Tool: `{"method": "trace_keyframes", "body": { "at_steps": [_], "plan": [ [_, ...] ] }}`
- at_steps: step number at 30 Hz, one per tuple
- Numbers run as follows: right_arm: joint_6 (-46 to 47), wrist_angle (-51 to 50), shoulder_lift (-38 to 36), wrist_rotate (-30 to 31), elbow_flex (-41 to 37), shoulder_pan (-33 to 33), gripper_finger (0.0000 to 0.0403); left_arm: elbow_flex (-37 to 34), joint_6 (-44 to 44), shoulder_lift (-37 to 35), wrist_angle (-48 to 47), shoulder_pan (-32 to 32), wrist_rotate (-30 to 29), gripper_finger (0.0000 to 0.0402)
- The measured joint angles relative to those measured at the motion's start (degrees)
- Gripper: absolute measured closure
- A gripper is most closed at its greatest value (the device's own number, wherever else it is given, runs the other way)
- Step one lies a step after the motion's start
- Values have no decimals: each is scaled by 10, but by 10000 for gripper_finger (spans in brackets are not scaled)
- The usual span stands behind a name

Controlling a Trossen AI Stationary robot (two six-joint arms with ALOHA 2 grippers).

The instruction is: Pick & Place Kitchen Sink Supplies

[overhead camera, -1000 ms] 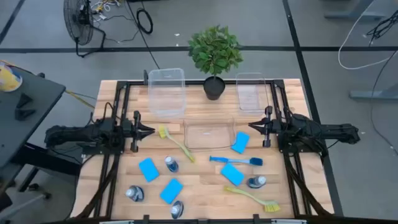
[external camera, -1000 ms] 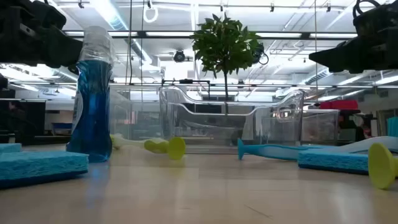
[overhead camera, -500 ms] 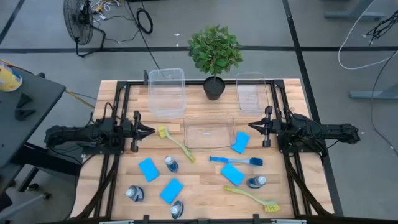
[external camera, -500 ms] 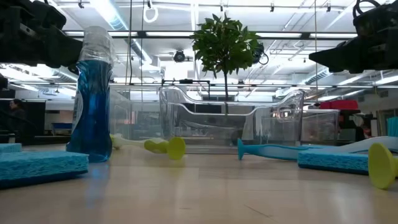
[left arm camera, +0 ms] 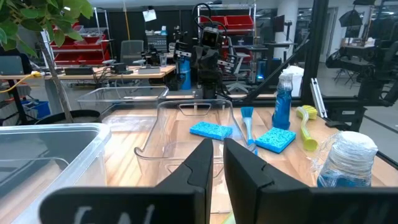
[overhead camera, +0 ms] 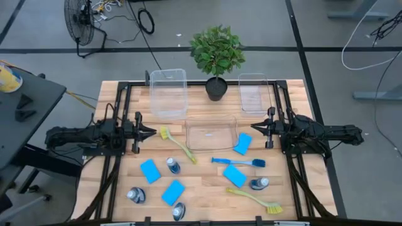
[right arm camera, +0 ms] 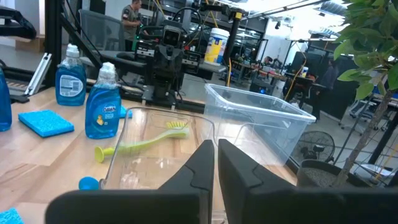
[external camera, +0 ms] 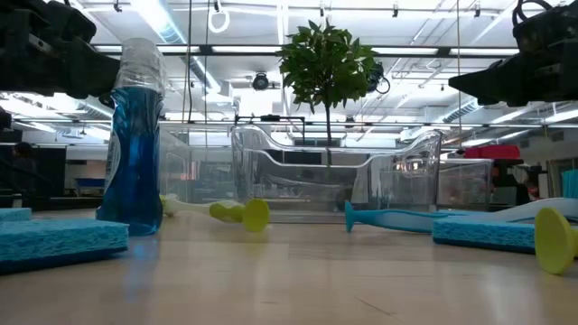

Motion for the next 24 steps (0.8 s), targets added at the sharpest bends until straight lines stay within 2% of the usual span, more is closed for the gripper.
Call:
{"method": "trace_keyframes", "body": {
  "at_steps": [24],
  "plan": [
    [0, 0, 0, 0, 0, 0, 376, 0, 0, 0, 0, 0, 0, 358]
  ]
}}
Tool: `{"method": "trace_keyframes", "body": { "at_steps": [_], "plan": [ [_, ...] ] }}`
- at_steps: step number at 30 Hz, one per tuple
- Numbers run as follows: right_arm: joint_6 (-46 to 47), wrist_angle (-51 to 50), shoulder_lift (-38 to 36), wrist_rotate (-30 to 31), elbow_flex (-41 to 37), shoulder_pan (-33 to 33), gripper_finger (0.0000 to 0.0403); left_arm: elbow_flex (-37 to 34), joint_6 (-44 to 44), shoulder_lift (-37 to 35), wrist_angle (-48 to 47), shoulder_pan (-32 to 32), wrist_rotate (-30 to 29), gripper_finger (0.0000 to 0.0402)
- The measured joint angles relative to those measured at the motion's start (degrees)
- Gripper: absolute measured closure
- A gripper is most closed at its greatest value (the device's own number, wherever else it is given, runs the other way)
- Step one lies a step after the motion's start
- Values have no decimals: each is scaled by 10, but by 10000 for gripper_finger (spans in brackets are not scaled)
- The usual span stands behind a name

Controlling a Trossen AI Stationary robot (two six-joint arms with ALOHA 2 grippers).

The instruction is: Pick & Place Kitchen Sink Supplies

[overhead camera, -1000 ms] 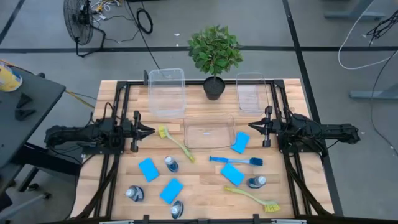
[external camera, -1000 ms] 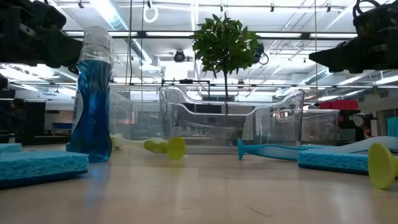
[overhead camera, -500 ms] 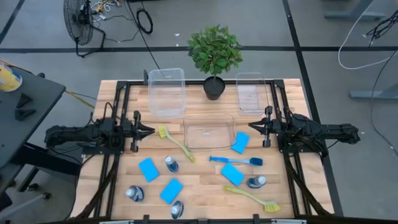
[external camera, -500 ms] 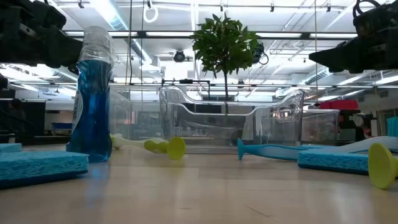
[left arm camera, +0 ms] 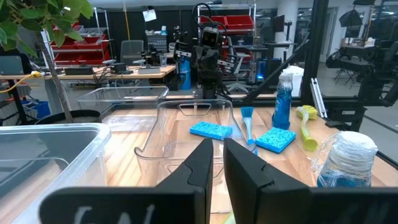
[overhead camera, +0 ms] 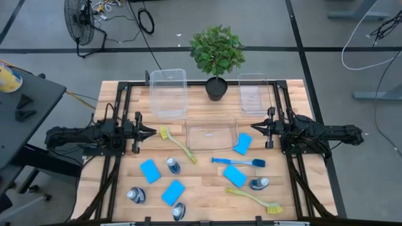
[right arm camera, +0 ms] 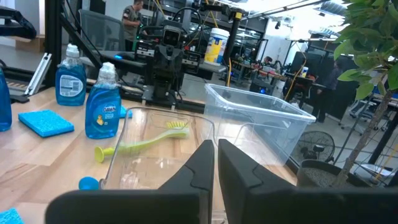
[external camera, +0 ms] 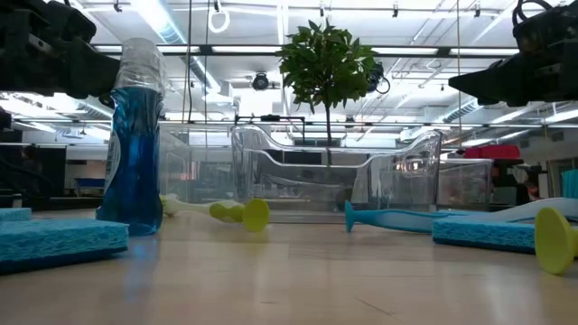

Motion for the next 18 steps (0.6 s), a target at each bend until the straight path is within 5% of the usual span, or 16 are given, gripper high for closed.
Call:
{"method": "trace_keyframes", "body": {
  "at_steps": [18],
  "plan": [
    [0, 0, 0, 0, 0, 0, 376, 0, 7, 0, 1, 0, -12, 358]
  ]
}}
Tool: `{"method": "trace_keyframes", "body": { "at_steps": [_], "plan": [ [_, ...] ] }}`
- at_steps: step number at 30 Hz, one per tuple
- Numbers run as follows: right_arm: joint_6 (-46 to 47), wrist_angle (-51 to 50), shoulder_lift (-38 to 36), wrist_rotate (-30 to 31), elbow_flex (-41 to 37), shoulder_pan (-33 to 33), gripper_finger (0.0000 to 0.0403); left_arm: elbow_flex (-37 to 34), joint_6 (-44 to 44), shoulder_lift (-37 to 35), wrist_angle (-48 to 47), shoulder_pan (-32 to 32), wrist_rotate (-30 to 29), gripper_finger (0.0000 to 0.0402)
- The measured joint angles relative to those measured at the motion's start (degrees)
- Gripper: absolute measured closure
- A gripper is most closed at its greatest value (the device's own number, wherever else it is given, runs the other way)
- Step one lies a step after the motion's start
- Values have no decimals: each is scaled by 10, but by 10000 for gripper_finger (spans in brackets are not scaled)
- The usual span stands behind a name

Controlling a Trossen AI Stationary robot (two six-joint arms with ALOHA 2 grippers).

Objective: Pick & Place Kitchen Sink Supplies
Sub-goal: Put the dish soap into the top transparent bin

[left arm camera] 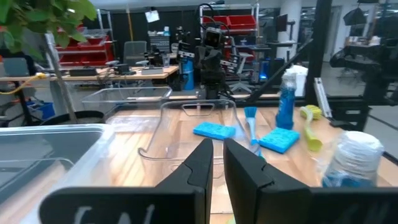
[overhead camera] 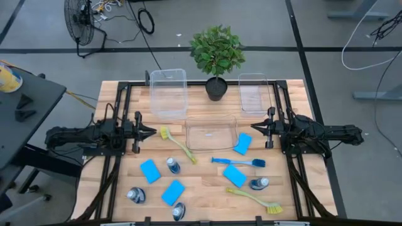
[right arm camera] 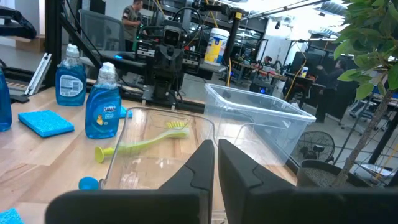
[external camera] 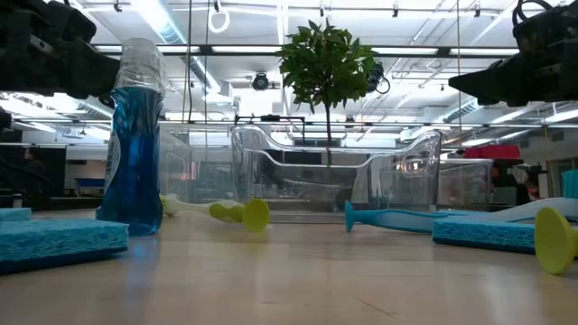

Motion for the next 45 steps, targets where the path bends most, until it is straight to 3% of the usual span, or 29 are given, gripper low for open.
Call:
{"method": "trace_keyframes", "body": {
  "at_steps": [6, 14, 24, 28, 37, 45],
  "plan": [
    [0, 0, 0, 0, 0, 0, 376, 0, -9, 0, 1, 0, -3, 358],
    [-3, 0, 0, 0, 0, 0, 376, 0, -167, 0, 0, 0, 1, 358],
    [-71, 15, 0, 0, 0, 0, 376, 0, -229, 0, 36, 0, -10, 358],
    [4, 50, 0, 0, 0, 0, 376, 0, -228, 0, 57, 0, -11, 358],
    [283, 132, 0, 0, 0, 0, 376, 0, -228, 0, 100, 0, -8, 358],
    [378, 160, 0, 4, 0, 0, 376, 0, -233, 0, 114, 0, -3, 358]
  ]
}}
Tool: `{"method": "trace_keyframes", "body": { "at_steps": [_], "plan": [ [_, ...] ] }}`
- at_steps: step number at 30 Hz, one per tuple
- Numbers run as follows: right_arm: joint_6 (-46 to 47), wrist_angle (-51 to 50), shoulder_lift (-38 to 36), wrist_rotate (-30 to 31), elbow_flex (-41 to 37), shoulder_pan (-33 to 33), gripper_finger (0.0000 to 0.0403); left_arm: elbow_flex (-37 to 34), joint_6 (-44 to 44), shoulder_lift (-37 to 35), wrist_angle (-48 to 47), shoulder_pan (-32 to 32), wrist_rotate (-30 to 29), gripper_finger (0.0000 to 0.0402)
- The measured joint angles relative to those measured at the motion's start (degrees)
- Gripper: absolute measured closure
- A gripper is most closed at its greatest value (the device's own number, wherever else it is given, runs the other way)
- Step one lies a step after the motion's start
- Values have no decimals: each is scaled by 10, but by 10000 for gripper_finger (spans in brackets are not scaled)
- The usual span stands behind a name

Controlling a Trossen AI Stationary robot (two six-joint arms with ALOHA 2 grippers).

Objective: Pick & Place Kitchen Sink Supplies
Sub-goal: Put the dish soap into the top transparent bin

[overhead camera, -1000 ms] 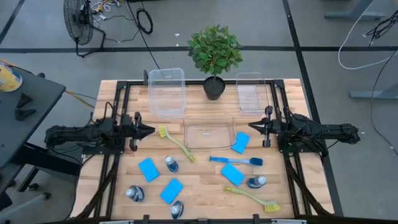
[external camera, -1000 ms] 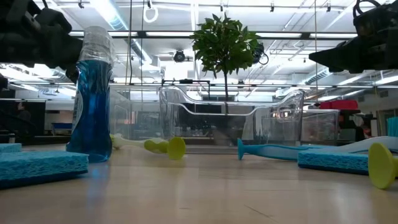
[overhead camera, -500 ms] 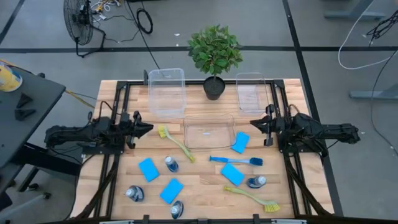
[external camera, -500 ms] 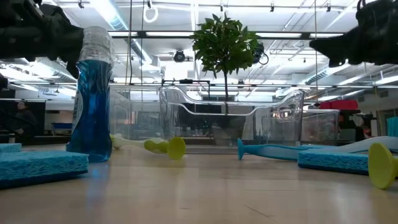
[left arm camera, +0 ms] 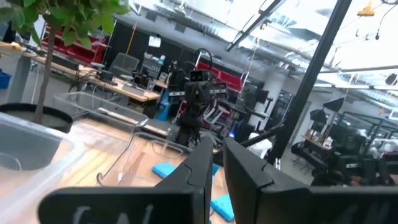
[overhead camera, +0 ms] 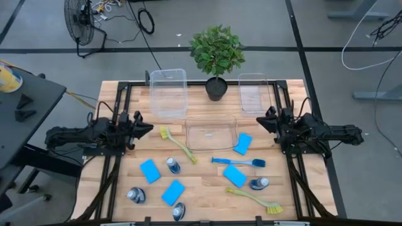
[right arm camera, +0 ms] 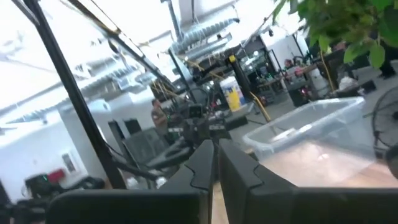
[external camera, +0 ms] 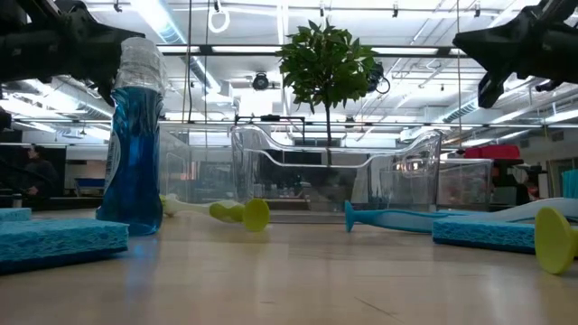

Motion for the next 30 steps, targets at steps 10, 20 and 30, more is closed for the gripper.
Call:
{"method": "trace_keyframes", "body": {
  "at_steps": [10, 20, 30],
  "plan": [
    [99, 84, 0, 55, 0, 0, 398, 27, 7, 0, 69, 0, 4, 370],
    [99, 130, 0, 60, 5, 0, 401, 177, 6, 0, -126, 0, -22, 397],
    [72, 44, 9, 60, 102, 0, 402, 316, 26, 0, -251, 0, -12, 399]
  ]
}}
